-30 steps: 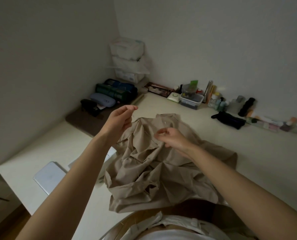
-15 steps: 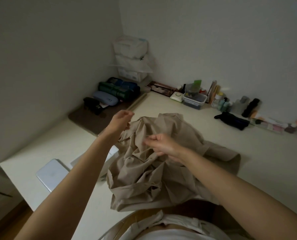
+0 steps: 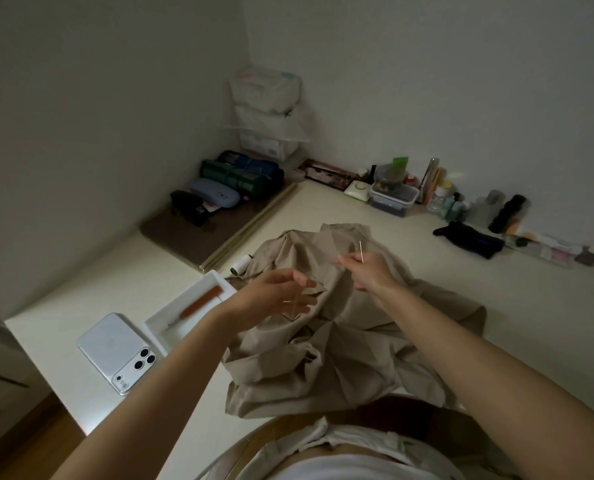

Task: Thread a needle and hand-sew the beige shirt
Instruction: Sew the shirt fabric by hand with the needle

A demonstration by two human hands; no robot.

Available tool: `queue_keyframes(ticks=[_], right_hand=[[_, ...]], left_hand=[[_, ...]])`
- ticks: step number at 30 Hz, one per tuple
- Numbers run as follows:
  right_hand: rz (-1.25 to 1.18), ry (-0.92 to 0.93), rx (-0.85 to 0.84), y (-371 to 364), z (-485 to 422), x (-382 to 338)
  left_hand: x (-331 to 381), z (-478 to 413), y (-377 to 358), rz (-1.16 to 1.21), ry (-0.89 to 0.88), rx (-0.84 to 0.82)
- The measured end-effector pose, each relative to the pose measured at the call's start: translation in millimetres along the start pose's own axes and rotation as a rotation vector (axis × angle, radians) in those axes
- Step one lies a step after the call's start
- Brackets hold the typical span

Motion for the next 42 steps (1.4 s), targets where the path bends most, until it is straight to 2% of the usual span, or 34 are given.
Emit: queue_keyframes(ticks=[3, 7, 10, 15, 18, 22, 28, 35, 38, 42], right_hand=[[0.007, -0.011, 0.033, 6.8, -3.2, 5.2], [0.039, -0.044, 0.062, 17.1, -2.7, 11.4], [0.003, -0.074, 0.111, 25.4, -4.0, 18.4], [0.044, -0.026, 0.132, 23.2, -0.5, 19.7], [0.084, 0.046, 0.043, 0.6, 14.9, 9.2], [0.195, 0.012, -0.203, -39.8, 41.7, 2.1], [0.159, 0.050, -0.459, -76.3, 73.2, -8.2], [0.162, 0.133, -0.499, -91.9, 81.6, -25.0], [0.193, 0.163, -0.477, -88.8, 81.3, -29.7], [0.187, 0.183, -0.364, -76.1, 71.6, -34.6]], left_hand=[[-0.2, 3.7, 5.4, 0.013, 0.021, 0.044], [-3.0, 1.9, 24.0, -0.255, 0.046, 0.165], [-2.3, 3.1, 30.3, -0.404, 0.071, 0.181], [14.1, 9.8, 33.9, -0.284, 0.006, 0.237], [25.7, 9.4, 35.4, -0.214, -0.056, 0.293], [37.3, 8.1, 35.7, -0.180, -0.131, 0.331], [44.0, 10.1, 32.9, -0.139, -0.187, 0.375], [46.7, 15.9, 29.3, -0.062, -0.227, 0.405], [45.0, 17.9, 29.6, -0.100, -0.228, 0.392], [15.7, 18.5, 33.5, -0.288, -0.056, 0.381]])
Point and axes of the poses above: each hand's wrist, its own z-axis away from the middle knuckle, its own y-axis out of the back of the hand, x = y × z, the point moved 7 cm from there along -z, towards the middle knuckle, and after that the axes turned 3 degrees about -y, right-handed, at the moved point
